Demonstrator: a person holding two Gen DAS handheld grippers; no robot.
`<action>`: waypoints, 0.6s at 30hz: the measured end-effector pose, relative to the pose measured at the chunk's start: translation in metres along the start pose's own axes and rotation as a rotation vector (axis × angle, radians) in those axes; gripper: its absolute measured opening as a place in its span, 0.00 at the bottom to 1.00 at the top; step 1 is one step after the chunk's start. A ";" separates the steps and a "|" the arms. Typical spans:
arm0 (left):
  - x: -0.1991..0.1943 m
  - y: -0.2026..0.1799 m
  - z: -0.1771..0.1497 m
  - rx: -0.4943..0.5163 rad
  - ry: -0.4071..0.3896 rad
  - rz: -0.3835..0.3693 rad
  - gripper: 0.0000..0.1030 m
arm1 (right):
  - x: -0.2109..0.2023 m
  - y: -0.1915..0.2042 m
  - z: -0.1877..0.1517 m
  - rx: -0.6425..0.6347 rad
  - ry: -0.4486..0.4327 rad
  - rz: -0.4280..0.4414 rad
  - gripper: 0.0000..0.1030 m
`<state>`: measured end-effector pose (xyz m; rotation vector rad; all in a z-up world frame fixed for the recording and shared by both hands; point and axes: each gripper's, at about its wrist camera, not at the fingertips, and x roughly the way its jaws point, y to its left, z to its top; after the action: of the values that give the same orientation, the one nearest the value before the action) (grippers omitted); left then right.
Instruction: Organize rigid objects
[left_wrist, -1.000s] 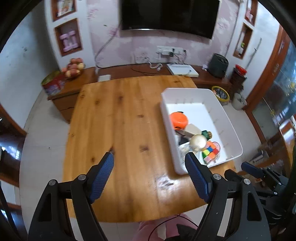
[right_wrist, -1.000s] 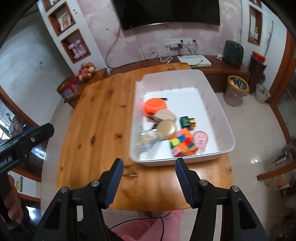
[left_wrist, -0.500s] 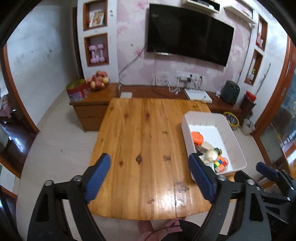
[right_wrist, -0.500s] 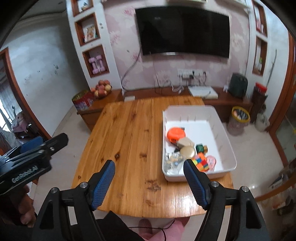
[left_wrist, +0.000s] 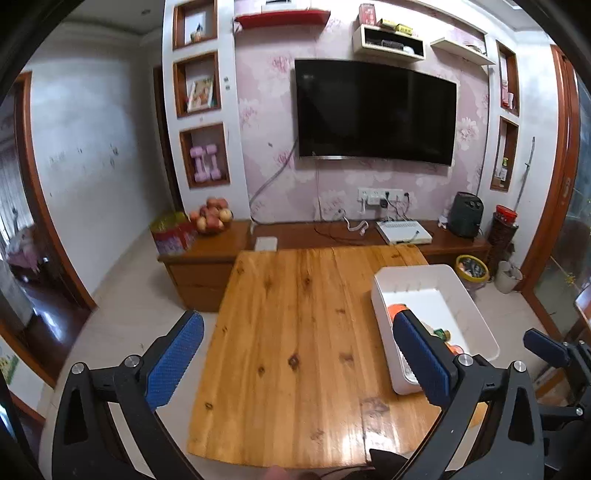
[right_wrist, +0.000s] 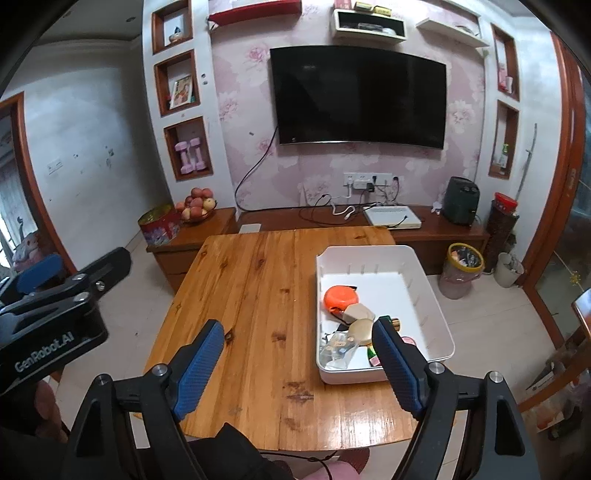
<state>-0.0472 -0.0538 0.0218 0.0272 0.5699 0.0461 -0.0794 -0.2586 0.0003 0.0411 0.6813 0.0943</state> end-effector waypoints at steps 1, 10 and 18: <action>-0.001 -0.001 0.000 0.004 -0.009 -0.003 0.99 | 0.000 -0.001 -0.001 0.003 -0.003 -0.004 0.81; 0.005 -0.003 0.003 0.020 -0.032 -0.025 0.99 | -0.002 -0.001 0.002 0.017 -0.051 -0.062 0.85; 0.010 0.000 0.006 0.012 -0.042 -0.025 0.99 | 0.005 0.001 0.009 0.015 -0.079 -0.075 0.87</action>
<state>-0.0355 -0.0533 0.0219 0.0328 0.5281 0.0172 -0.0703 -0.2575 0.0044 0.0331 0.6041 0.0158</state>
